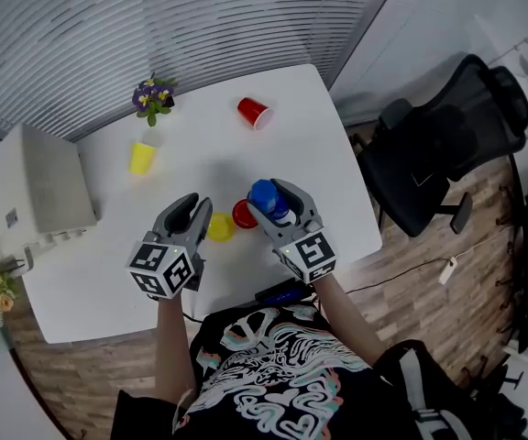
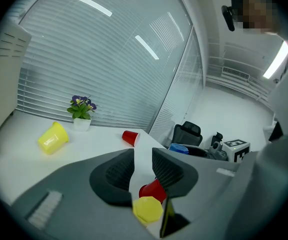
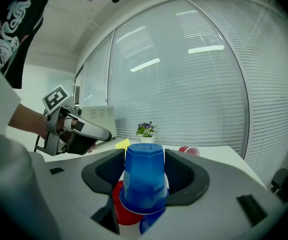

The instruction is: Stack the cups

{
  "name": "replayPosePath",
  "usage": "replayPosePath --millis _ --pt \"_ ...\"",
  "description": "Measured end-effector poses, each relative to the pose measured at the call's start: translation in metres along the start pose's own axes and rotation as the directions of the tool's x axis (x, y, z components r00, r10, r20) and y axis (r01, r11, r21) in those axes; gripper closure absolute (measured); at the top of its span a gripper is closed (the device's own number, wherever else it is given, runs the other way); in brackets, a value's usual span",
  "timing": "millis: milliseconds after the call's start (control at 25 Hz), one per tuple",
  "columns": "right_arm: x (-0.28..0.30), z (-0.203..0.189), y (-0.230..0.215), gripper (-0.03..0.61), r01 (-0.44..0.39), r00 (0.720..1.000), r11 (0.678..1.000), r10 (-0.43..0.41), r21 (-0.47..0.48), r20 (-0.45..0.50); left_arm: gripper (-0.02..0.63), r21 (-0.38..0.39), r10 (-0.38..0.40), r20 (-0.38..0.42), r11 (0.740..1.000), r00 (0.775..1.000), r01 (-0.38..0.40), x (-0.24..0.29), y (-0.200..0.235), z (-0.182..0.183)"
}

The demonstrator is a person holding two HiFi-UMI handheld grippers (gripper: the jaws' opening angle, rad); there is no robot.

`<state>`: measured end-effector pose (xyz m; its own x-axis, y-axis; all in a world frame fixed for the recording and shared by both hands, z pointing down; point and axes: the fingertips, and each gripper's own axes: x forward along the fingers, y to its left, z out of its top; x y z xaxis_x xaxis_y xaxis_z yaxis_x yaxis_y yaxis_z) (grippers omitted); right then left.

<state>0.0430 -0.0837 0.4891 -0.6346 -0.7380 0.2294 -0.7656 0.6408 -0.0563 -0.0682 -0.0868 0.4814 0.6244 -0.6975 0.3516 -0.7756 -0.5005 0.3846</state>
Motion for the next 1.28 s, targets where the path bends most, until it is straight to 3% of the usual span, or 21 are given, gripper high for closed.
replayPosePath --millis 720,1280 --pt "-0.014 -0.006 0.012 0.328 -0.018 0.999 0.998 0.016 -0.060 -0.031 0.502 0.000 0.001 -0.006 1.000 1.000 -0.001 0.003 -0.003 -0.003" --pt "-0.016 -0.013 0.011 0.310 -0.026 0.999 1.000 0.026 -0.015 -0.040 0.500 -0.003 0.013 0.015 1.000 1.000 -0.013 0.002 -0.002 -0.001"
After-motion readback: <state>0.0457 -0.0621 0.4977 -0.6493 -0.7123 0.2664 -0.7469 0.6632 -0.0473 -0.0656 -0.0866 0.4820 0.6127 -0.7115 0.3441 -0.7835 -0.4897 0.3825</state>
